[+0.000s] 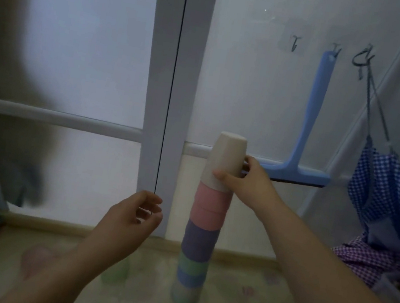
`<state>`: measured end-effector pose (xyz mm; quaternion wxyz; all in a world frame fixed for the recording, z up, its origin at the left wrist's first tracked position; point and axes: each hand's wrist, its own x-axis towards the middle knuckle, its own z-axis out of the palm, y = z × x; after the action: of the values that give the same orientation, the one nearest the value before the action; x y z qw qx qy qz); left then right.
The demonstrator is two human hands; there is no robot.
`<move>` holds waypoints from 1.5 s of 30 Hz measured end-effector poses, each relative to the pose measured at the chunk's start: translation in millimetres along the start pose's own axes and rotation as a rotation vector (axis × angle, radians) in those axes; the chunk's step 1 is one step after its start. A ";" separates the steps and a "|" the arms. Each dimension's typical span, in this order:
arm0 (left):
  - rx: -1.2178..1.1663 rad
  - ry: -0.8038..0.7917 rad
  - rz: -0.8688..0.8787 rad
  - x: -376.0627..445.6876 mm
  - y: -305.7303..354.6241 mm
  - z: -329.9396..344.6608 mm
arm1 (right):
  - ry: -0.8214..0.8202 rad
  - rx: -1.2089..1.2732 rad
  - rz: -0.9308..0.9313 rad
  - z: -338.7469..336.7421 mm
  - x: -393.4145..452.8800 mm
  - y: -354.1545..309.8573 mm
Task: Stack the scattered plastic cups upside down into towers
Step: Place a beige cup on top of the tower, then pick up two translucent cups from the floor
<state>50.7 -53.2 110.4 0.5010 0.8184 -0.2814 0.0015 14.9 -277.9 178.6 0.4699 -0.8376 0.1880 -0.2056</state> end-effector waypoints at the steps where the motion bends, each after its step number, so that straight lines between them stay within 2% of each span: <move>1: 0.001 -0.011 0.005 -0.4 0.1 4.2 | 0.010 -0.012 -0.004 -3.3 -3.0 2.7; 5: -0.007 -0.065 -0.006 -11.7 -4.9 29.9 | 0.074 -0.112 -0.019 -14.9 -36.7 31.9; 14: -0.006 -0.292 -0.163 -80.3 -51.3 115.2 | -0.252 -0.258 0.244 11.0 -148.4 167.2; 19: 0.045 -0.363 -0.253 -117.7 -75.9 143.9 | -0.313 -0.311 0.350 20.9 -193.1 213.2; 22: 0.079 -0.368 -0.280 -128.8 -83.6 154.4 | -0.354 -0.348 0.326 29.5 -208.7 227.1; 26: 0.111 -0.400 -0.296 -138.3 -89.6 164.7 | -0.247 -0.508 0.259 28.9 -212.9 238.9; 28: 0.145 -0.451 -0.291 -141.3 -92.0 170.7 | -0.200 -0.531 0.340 25.0 -211.8 247.3; 31: 0.166 -0.507 -0.309 -145.7 -95.9 181.3 | -0.232 -0.492 0.442 25.8 -214.7 260.7; 34: 0.187 -0.515 -0.292 -149.1 -98.3 188.8 | -0.217 -0.446 0.408 28.3 -217.9 268.2; 41: 0.163 -0.419 -0.216 -127.1 -89.5 201.5 | -0.142 -0.354 0.382 20.2 -213.3 261.6; 45: 0.173 -0.472 -0.257 -110.6 -87.0 216.5 | -0.081 -0.286 0.381 12.6 -209.1 245.6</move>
<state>-62.7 -150.5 -100.2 0.3460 0.8649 -0.2828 -0.2287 -185.0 -282.4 -74.8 0.3840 -0.8526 0.3508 -0.0506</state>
